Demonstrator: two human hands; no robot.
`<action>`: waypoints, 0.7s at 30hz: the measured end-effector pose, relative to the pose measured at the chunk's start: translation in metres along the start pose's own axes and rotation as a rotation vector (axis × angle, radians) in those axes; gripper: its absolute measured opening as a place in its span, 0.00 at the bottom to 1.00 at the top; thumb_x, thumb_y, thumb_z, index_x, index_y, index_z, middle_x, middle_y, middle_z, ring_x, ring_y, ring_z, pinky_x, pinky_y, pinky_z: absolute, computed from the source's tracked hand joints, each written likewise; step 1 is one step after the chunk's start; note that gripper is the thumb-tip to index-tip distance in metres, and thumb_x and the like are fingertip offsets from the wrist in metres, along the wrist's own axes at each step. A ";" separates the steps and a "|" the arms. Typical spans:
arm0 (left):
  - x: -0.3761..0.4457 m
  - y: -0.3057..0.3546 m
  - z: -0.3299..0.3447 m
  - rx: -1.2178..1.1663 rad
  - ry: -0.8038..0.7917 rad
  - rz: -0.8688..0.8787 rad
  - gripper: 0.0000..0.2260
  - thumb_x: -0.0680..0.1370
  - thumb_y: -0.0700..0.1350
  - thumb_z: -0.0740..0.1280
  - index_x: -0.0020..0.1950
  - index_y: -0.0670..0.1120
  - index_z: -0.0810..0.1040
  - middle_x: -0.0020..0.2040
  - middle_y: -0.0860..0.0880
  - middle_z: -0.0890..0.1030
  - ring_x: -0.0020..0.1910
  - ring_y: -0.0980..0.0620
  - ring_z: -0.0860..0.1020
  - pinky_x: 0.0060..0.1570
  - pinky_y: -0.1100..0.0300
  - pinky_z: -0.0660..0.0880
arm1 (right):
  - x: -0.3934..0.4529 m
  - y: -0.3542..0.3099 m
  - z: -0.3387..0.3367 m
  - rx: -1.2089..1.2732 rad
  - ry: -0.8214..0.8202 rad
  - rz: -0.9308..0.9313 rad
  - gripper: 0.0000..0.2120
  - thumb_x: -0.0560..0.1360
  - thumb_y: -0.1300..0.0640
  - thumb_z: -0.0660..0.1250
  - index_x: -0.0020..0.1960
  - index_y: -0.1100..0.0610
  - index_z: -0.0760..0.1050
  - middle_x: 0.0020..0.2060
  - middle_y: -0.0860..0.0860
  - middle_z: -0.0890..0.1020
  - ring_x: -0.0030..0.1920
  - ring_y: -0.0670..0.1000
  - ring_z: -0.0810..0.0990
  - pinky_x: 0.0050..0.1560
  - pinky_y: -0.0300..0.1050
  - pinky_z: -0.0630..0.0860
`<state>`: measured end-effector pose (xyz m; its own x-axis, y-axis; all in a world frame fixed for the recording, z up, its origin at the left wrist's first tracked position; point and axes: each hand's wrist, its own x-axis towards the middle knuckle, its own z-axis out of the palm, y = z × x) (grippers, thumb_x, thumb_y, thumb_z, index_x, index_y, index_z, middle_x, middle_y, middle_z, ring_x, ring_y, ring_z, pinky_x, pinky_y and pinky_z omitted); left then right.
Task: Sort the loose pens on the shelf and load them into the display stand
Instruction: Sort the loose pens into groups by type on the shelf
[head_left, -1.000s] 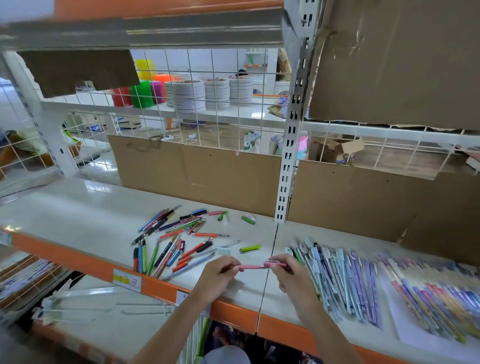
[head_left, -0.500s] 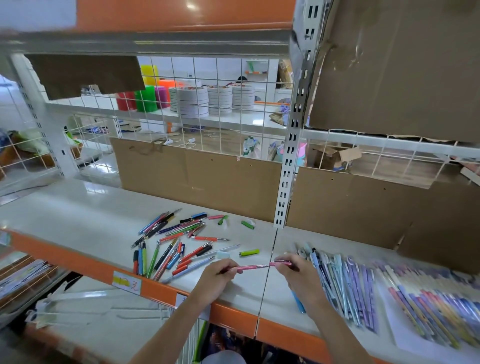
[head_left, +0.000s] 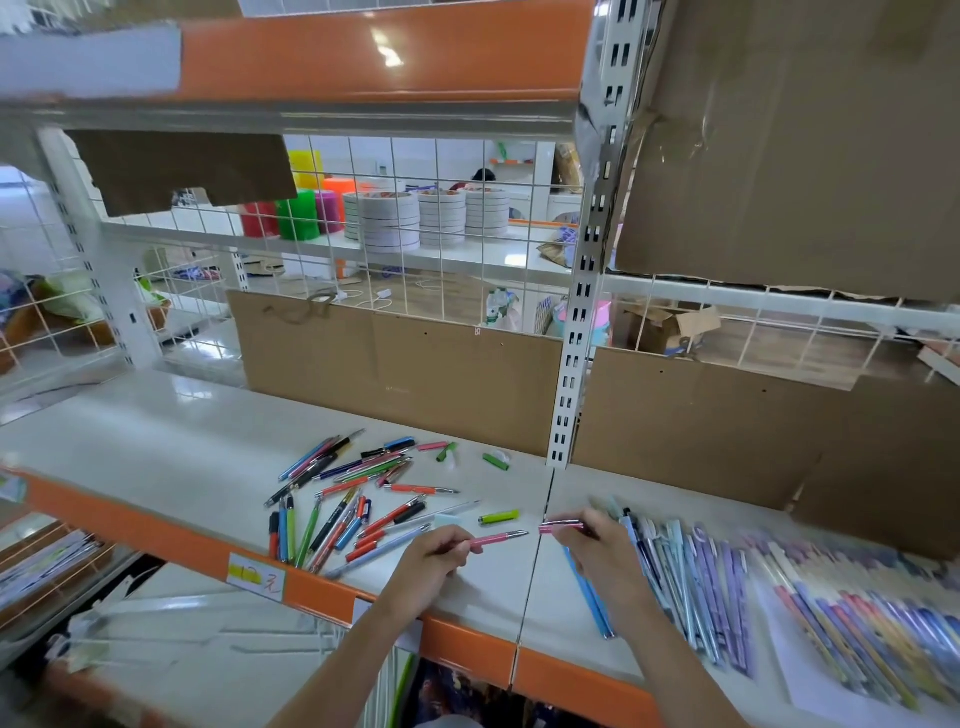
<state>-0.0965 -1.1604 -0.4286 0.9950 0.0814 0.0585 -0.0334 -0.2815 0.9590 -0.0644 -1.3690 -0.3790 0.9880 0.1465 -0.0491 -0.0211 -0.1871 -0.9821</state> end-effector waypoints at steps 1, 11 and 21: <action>0.000 0.000 0.000 -0.006 0.001 0.001 0.10 0.79 0.36 0.61 0.42 0.44 0.79 0.28 0.58 0.72 0.31 0.59 0.67 0.35 0.68 0.64 | -0.001 -0.001 -0.002 -0.004 -0.002 -0.001 0.08 0.75 0.64 0.64 0.43 0.56 0.80 0.28 0.45 0.72 0.32 0.46 0.69 0.35 0.39 0.64; -0.003 0.005 0.001 0.068 -0.048 -0.016 0.11 0.79 0.39 0.62 0.42 0.49 0.81 0.29 0.56 0.72 0.32 0.58 0.69 0.35 0.68 0.65 | -0.009 0.003 0.016 -0.095 -0.159 -0.004 0.05 0.75 0.64 0.66 0.45 0.58 0.80 0.26 0.48 0.73 0.27 0.46 0.70 0.28 0.36 0.65; -0.023 0.074 -0.001 -0.132 -0.164 -0.042 0.14 0.82 0.46 0.57 0.41 0.43 0.77 0.25 0.55 0.61 0.23 0.56 0.58 0.25 0.65 0.54 | -0.010 -0.036 0.031 0.337 -0.086 -0.104 0.08 0.78 0.61 0.64 0.42 0.63 0.78 0.27 0.51 0.71 0.27 0.47 0.66 0.28 0.36 0.62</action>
<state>-0.1224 -1.1824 -0.3593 0.9975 -0.0691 -0.0175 0.0068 -0.1524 0.9883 -0.0778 -1.3331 -0.3491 0.9713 0.2319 0.0531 0.0154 0.1616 -0.9867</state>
